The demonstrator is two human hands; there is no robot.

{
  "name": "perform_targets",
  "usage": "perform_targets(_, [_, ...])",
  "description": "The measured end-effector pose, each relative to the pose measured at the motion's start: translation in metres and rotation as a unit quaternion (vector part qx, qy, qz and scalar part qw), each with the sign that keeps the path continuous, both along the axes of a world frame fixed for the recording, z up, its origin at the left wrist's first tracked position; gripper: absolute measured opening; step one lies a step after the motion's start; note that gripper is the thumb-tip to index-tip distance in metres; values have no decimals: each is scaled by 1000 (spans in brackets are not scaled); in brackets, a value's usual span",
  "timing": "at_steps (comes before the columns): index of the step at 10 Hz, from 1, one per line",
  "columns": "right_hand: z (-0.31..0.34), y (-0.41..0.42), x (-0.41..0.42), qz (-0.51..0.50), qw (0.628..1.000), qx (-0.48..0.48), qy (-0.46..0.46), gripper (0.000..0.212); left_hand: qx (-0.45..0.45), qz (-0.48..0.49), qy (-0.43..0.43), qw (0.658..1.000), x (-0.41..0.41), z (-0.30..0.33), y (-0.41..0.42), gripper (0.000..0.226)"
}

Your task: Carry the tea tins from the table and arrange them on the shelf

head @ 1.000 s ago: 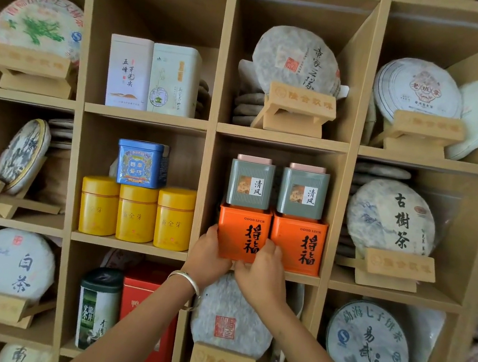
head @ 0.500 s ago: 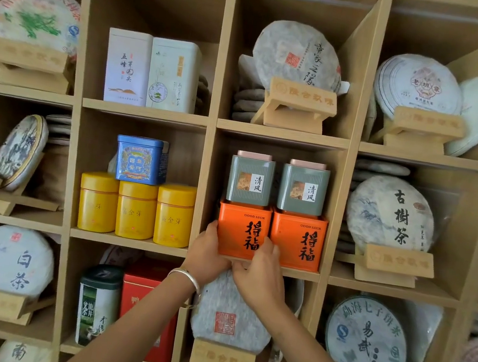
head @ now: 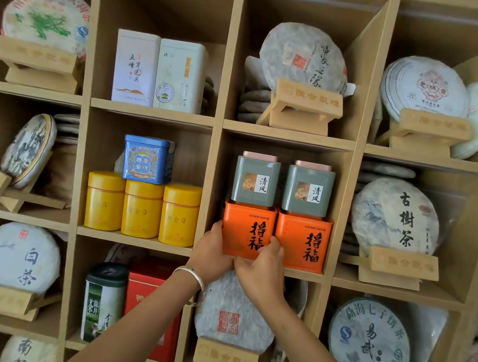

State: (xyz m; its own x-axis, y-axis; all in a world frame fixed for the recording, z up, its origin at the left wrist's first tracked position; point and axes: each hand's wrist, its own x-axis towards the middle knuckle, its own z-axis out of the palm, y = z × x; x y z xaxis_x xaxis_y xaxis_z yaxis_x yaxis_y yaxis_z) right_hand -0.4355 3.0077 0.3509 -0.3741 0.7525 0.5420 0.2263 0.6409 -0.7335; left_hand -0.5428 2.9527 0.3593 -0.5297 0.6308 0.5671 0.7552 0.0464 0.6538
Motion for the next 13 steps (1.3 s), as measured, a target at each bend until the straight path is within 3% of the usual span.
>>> perform_targets(4, [-7,4,11,16,998,57,-25,74,-2,-25,2,1000,-4,-1,-4,69])
perform_targets(8, [-17,14,24,23,994,100,-45,66,-30,-40,-13,999,-6,-3,-10,83])
perform_targets(9, [-19,19,32,23,991,116,-57,55,-13,-18,-7,1000,-8,-10,-16,74])
perform_targets(10, [-19,24,44,24,986,138,-93,45,19,-3,54,998,-4,-19,-24,50])
perform_targets(13, [-18,31,86,-34,967,178,-179,44,-66,-157,109,979,33,-26,-13,28])
